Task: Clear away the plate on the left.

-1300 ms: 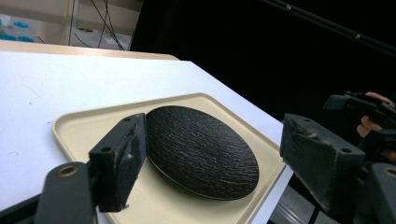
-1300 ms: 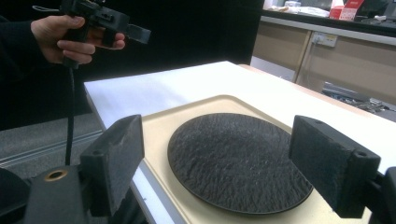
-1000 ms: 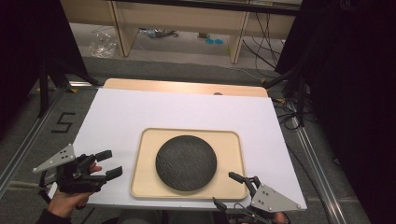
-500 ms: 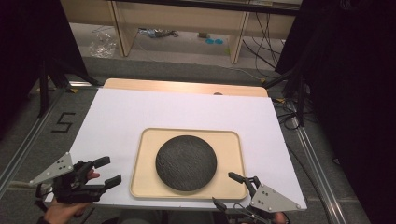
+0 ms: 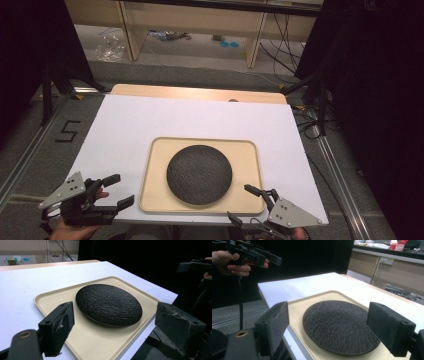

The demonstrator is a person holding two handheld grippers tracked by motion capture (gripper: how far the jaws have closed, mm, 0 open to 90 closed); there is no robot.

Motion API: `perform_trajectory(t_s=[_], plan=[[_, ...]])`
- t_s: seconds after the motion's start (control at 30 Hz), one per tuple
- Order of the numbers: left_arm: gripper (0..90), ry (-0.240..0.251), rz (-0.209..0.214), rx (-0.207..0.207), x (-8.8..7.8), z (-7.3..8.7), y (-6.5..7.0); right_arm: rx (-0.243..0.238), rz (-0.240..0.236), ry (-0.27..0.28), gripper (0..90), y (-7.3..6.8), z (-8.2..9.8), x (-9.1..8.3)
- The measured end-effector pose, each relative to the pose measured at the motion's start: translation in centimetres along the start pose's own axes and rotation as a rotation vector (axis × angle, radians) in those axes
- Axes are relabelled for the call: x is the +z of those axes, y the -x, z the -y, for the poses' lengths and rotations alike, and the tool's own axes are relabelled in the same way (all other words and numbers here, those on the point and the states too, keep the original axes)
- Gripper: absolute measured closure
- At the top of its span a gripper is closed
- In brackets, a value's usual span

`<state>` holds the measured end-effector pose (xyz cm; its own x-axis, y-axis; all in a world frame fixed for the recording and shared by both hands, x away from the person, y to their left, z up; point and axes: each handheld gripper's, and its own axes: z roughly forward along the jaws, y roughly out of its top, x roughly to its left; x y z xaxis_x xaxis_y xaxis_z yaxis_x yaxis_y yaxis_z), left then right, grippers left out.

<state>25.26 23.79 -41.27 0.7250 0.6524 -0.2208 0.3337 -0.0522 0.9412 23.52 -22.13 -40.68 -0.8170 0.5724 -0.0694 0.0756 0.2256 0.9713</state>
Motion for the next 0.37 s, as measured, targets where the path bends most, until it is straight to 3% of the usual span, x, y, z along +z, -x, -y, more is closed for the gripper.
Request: perform_trajectory(t_s=[0.07, 0.37], plan=[[15.7, 0.012, 0.005, 0.013, 0.00, -0.02, 0.04, -0.004, 0.003, -0.006, 19.1, 0.01, 0.00, -0.04], [15.8, 0.010, 0.001, -0.004, -0.04, -0.02, -0.21, -0.004, -0.001, 0.001, 19.1, 0.00, 0.00, 0.01]])
